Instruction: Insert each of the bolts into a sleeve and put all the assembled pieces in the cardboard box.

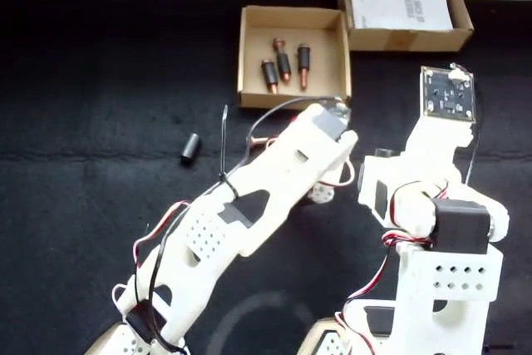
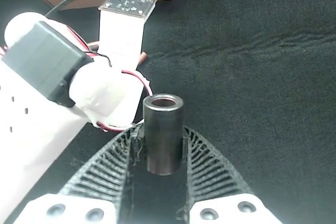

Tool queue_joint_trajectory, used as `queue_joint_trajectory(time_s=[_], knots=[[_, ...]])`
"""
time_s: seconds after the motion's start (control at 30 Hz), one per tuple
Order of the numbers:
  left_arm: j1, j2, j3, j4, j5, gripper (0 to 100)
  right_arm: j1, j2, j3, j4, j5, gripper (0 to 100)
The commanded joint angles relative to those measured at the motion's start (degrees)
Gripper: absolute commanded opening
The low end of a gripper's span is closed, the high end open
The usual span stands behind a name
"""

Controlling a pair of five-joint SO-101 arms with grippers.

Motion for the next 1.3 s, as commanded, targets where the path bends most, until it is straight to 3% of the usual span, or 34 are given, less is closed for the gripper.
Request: queue_joint_trajectory(time_s=[0.0,0.4,0.87,1.07,1.27], knots=[[-2.2,-0.4,-2.0,-2.5,0.4,1,0.5,-2.0,-0.1,-0.9,0.1,0.6],[-8.6,-0.6,-2.0,-6.2,0.6,1,0.3,-1.5,0.0,-1.1,0.4,0.6],[-17.8,-0.5,-9.1,-6.4,6.6,1,0.1,-1.5,6.2,-7.6,0.5,0.6],[-17.2,-0.5,-10.4,-5.9,6.8,1,-0.1,-1.5,6.4,-8.3,0.5,0.6],[-12.0,-0.9,-13.1,-1.5,6.9,1,-1.7,-1.5,6.5,-8.3,0.5,0.6]])
